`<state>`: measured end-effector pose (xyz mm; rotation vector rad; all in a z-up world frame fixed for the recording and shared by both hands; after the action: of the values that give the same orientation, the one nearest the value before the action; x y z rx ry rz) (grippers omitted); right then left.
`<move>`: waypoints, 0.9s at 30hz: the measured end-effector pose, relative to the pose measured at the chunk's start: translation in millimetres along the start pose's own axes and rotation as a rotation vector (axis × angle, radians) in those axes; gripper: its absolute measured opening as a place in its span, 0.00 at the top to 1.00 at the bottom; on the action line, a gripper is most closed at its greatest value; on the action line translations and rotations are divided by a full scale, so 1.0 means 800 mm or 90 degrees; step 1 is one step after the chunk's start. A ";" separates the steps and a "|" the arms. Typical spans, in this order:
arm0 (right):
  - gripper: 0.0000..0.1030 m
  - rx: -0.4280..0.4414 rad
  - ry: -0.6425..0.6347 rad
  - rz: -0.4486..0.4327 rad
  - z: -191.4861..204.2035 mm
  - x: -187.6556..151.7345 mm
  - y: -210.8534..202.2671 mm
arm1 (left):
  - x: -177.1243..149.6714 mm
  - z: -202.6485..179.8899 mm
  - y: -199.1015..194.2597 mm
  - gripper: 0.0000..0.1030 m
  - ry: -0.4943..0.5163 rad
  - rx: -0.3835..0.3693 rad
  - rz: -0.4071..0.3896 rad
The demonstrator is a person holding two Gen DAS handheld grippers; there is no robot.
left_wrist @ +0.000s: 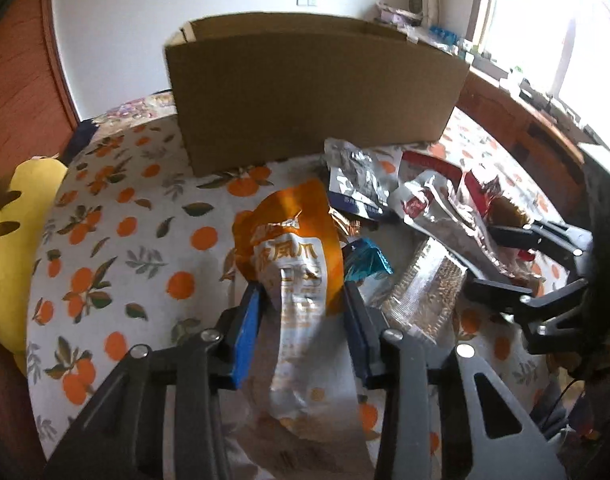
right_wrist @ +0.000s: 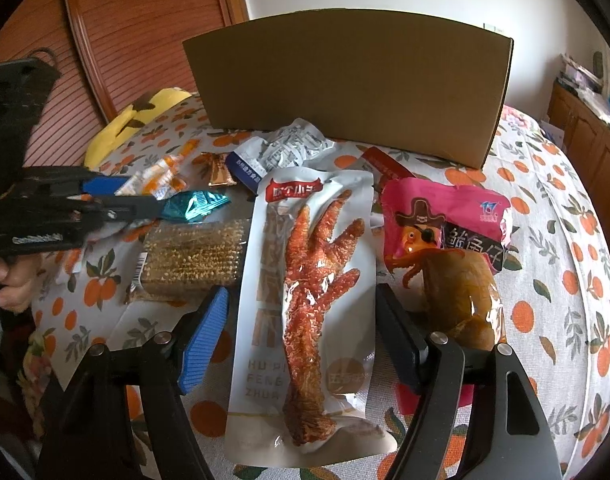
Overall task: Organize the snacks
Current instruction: 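Lift the chicken-feet packet with the right gripper while the left lifts the orange packet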
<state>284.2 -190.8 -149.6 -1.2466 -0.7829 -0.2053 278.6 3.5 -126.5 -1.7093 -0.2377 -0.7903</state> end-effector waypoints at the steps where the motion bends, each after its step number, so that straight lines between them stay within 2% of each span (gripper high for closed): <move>1: 0.26 0.000 0.000 0.000 0.000 0.000 0.000 | -0.001 0.001 -0.002 0.64 -0.001 -0.002 0.000; 5: 0.34 -0.010 0.003 -0.004 -0.002 -0.001 0.001 | -0.006 0.005 -0.007 0.65 -0.009 0.001 -0.004; 10: 0.36 -0.010 0.003 -0.007 -0.003 -0.002 0.001 | -0.008 0.007 -0.024 0.65 -0.022 -0.008 -0.031; 19: 0.40 -0.023 -0.009 -0.022 0.001 -0.003 -0.011 | -0.016 0.005 -0.039 0.65 -0.031 -0.012 -0.040; 27: 0.52 -0.011 -0.019 -0.032 0.010 -0.001 -0.030 | -0.024 -0.003 -0.038 0.65 -0.018 -0.005 -0.037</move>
<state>267.5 -192.1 -130.4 -1.2488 -0.8403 -0.2358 246.7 14.8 -114.2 -1.7287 -0.3047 -0.8105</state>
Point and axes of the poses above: each gripper's, at about its wrist camera, not at the fingertips, and y roughly the way its jaws point, z to its left, x to its top, the point moved 1 cm from there along y, roughly the way its jaws point, and after that the axes turned 1 degree about -y, right-handed, at the moved point
